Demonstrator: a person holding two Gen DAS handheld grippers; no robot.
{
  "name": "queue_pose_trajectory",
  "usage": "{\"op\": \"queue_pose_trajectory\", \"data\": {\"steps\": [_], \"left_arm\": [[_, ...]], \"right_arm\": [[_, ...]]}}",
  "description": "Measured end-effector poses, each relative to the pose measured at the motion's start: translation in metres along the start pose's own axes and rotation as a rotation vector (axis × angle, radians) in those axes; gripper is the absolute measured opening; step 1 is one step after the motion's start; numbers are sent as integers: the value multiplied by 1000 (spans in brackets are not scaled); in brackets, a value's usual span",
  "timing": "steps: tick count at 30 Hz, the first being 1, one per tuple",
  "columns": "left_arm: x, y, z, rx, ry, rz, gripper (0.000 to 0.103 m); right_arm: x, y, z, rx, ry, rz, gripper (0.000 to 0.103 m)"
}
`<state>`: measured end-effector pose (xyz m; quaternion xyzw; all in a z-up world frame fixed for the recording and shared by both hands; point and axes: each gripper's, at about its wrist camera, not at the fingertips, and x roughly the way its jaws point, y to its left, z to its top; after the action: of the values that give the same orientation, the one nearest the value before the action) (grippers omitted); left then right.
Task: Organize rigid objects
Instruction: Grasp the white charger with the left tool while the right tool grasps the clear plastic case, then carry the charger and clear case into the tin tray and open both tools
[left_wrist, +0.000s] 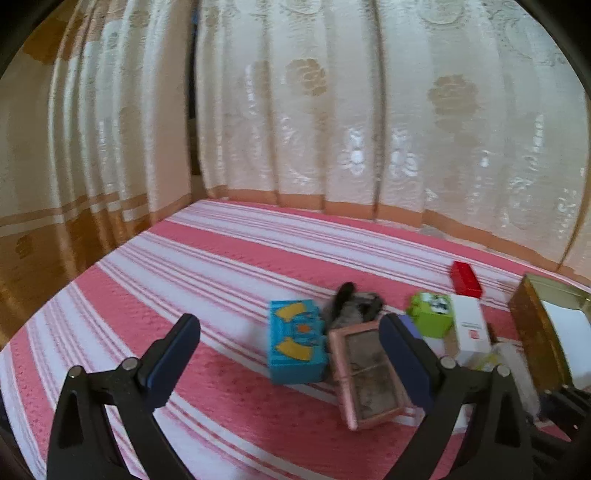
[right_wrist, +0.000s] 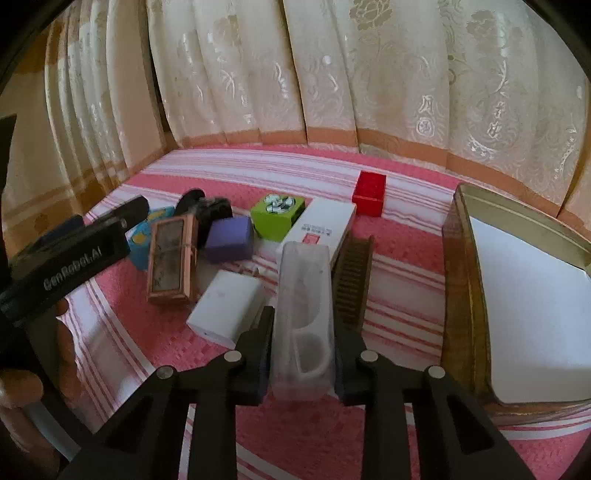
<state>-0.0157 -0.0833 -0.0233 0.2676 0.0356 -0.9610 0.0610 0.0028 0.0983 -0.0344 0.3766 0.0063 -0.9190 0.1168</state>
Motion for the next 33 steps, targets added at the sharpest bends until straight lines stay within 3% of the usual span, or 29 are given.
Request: {"op": "queue_pose_trajectory", "data": {"steps": [3,6,9,12,16,19,24,27,33], "left_arm": [[0,-9,-2,15,17,-63,98],[-4,-14,-3,26,7,-116,98],[-7,-19,-5,46,10,-172,87],[-7,-29,-9,83,41,-226,79],[-13,-47,-17,133,54,-290,78],[-18,-64,-24,184,64,-305,72],[-10,-81,-29,220,150,-321,63],[-1,-87,-32,216,221,-334,47],[17,-94,-34,220,326,-293,38]], "right_arm": [[-3,-6,0,28,-24,43,28],[-18,-10,-2,23,-103,40,28],[-34,-15,-1,32,-176,27,28],[-48,-25,-2,46,-241,-28,28],[-60,-42,-5,52,-297,-102,28],[-70,-58,-7,67,-320,-147,28],[-80,-82,-9,94,-351,-203,28],[-84,-90,-13,108,-358,-210,28],[-86,-89,-12,108,-363,-207,28]]}}
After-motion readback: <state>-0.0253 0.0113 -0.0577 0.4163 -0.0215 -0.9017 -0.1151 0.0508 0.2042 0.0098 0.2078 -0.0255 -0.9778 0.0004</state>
